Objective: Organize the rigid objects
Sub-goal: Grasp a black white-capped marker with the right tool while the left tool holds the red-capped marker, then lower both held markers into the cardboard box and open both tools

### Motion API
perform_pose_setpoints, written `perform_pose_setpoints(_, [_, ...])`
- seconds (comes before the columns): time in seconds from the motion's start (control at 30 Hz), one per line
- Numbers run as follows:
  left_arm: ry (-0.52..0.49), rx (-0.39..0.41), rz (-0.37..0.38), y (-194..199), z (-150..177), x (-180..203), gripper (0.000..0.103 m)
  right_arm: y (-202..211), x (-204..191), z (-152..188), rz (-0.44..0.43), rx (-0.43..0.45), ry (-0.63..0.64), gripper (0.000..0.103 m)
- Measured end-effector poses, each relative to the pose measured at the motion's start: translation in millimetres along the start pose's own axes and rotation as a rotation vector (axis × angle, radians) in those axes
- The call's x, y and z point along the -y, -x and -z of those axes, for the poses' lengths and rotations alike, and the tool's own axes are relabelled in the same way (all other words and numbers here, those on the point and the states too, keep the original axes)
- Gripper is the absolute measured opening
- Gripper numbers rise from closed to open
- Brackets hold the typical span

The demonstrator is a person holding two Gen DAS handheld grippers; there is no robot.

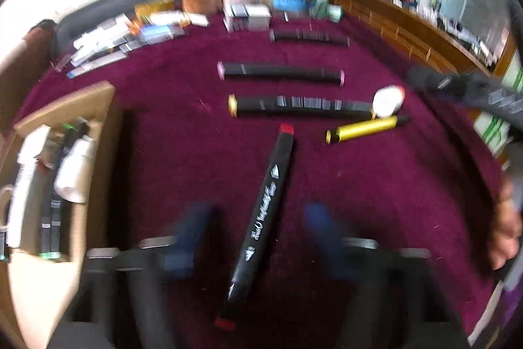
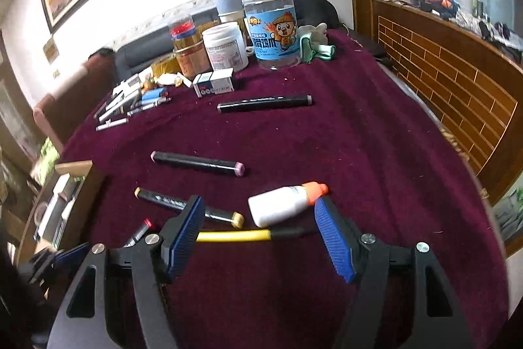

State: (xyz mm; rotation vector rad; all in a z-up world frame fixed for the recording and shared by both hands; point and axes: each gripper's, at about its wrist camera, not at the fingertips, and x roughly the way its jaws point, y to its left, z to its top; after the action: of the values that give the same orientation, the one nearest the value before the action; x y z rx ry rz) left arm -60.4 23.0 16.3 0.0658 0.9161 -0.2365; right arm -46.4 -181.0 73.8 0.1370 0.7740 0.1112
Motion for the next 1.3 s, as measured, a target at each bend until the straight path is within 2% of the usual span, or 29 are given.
perform_pose_setpoints(0.03, [0.014, 0.001, 0.025, 4, -1, -2, 0.020, 1, 0, 0, 0.000, -0.003, 0.009, 0.069])
perform_pose_setpoints(0.07, [0.028, -0.007, 0.050, 6, -1, -4, 0.015, 3, 1, 0, -0.005, -0.007, 0.022, 0.069])
perform_pose_setpoints(0.1, [0.051, -0.002, 0.082, 11, 1, -9, 0.014, 3, 0, -1, -0.015, -0.016, 0.039, 0.069])
perform_pose_setpoints(0.17, [0.061, 0.010, 0.082, 18, 6, -13, 0.014, -1, -1, -1, -0.042, -0.038, 0.062, 0.069])
perform_pose_setpoints(0.3, [0.118, 0.035, 0.142, 42, 16, -26, 0.014, -19, -12, 2, -0.102, -0.104, 0.098, 0.069])
perform_pose_setpoints(0.47, [0.192, 0.090, 0.212, 81, 30, -43, 0.014, -40, -46, 1, -0.142, -0.160, 0.218, 0.069])
perform_pose_setpoints(0.57, [0.220, 0.121, 0.215, 103, 40, -51, 0.015, -58, -73, -2, -0.137, -0.201, 0.345, 0.069])
perform_pose_setpoints(0.67, [0.238, 0.125, 0.196, 109, 47, -57, 0.015, -84, -96, -3, -0.115, -0.262, 0.467, 0.069])
perform_pose_setpoints(0.73, [0.250, 0.120, 0.189, 111, 52, -62, 0.015, -98, -104, -2, -0.104, -0.297, 0.503, 0.068])
perform_pose_setpoints(0.8, [0.265, 0.117, 0.191, 111, 55, -67, 0.015, -101, -107, -5, -0.108, -0.289, 0.510, 0.069])
perform_pose_setpoints(0.97, [0.306, 0.113, 0.229, 111, 59, -77, 0.015, -105, -112, -10, -0.155, -0.324, 0.497, 0.045])
perform_pose_setpoints(1.07, [0.314, 0.120, 0.231, 112, 60, -81, 0.015, -102, -116, -9, -0.174, -0.331, 0.500, 0.024])
perform_pose_setpoints(1.1, [0.321, 0.121, 0.234, 113, 61, -83, 0.015, -101, -116, -10, -0.178, -0.333, 0.492, 0.014])
perform_pose_setpoints(1.3, [0.357, 0.133, 0.245, 118, 65, -96, 0.015, -84, -111, -16, -0.233, -0.279, 0.410, 0.014])
